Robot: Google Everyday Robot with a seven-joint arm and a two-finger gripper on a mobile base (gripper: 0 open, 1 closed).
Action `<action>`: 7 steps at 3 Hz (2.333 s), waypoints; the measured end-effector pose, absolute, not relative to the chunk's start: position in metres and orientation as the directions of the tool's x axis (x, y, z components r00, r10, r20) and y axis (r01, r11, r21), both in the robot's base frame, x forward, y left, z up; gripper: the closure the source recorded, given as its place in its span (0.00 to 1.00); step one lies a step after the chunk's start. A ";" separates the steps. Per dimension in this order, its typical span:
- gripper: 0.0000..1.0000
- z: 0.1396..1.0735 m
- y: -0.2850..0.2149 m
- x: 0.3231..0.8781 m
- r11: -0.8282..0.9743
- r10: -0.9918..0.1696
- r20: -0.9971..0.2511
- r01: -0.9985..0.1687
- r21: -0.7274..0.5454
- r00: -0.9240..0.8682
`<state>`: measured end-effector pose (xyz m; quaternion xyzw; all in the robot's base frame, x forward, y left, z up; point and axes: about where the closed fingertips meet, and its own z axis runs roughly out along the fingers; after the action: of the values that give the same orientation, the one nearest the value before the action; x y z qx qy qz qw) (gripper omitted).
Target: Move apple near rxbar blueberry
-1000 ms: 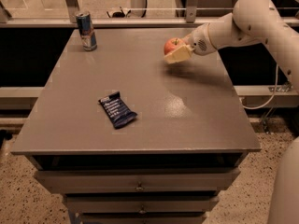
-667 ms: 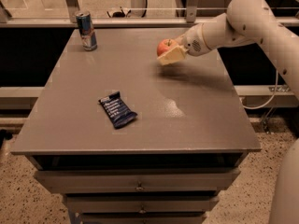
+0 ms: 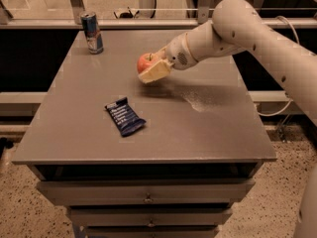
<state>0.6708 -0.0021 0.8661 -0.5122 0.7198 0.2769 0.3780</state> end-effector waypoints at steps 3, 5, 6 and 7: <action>0.75 0.847 0.038 0.606 0.226 -0.500 -0.836 -0.966 0.129 -0.228; 0.29 0.839 0.044 0.588 0.205 -0.490 -0.836 -0.965 0.167 -0.248; 0.01 0.840 0.043 0.583 0.194 -0.490 -0.839 -0.968 0.160 -0.237; 0.00 0.840 0.043 0.582 0.190 -0.491 -0.840 -0.969 0.156 -0.232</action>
Offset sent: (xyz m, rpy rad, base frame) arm -0.0678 0.0359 -0.0164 0.0651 0.0949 0.0837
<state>0.5820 0.0429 0.8400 -0.5239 0.6968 0.3611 0.3311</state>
